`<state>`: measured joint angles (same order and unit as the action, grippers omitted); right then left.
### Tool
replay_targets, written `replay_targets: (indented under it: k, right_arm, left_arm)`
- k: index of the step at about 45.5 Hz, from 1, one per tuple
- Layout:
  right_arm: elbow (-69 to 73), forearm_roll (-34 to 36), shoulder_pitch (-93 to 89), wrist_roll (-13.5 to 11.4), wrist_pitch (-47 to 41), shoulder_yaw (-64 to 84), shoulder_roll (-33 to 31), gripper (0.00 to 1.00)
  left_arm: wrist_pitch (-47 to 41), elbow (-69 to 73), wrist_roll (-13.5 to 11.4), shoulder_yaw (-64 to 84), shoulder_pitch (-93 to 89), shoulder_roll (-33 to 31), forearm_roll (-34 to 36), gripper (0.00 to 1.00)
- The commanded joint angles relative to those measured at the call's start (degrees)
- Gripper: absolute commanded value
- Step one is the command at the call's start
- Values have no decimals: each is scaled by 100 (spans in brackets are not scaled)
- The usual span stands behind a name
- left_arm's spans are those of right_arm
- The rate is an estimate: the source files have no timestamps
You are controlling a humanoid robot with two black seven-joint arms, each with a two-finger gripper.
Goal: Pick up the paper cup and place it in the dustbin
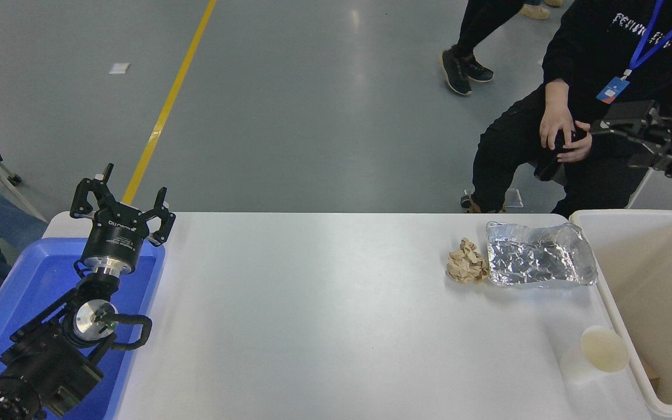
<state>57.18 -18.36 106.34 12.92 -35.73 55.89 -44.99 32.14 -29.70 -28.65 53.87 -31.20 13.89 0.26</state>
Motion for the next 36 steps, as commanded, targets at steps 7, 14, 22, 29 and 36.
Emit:
replay_targets:
  k: [7, 14, 22, 29, 36]
  right_arm:
    - [1884, -194, 2127, 9, -506, 2751, 649, 100]
    - [2464, -186, 2795, 27, -584, 3244, 983, 100]
    - [2772, -177, 3410, 35, -927, 3191, 1238, 100]
    - [2755, -186, 3543, 27, -927, 2945, 1335, 100]
    - [2737, -194, 3473, 18, -927, 2927, 1370, 100]
  left_arm:
    - [-6, -1, 0, 0, 0, 0, 1, 98]
    - [-6, -1, 0, 0, 0, 0, 1, 98]
    - [-6, -1, 0, 0, 0, 0, 1, 98]
    - [-6, -1, 0, 0, 0, 0, 1, 98]
    - [-6, -1, 0, 0, 0, 0, 1, 98]
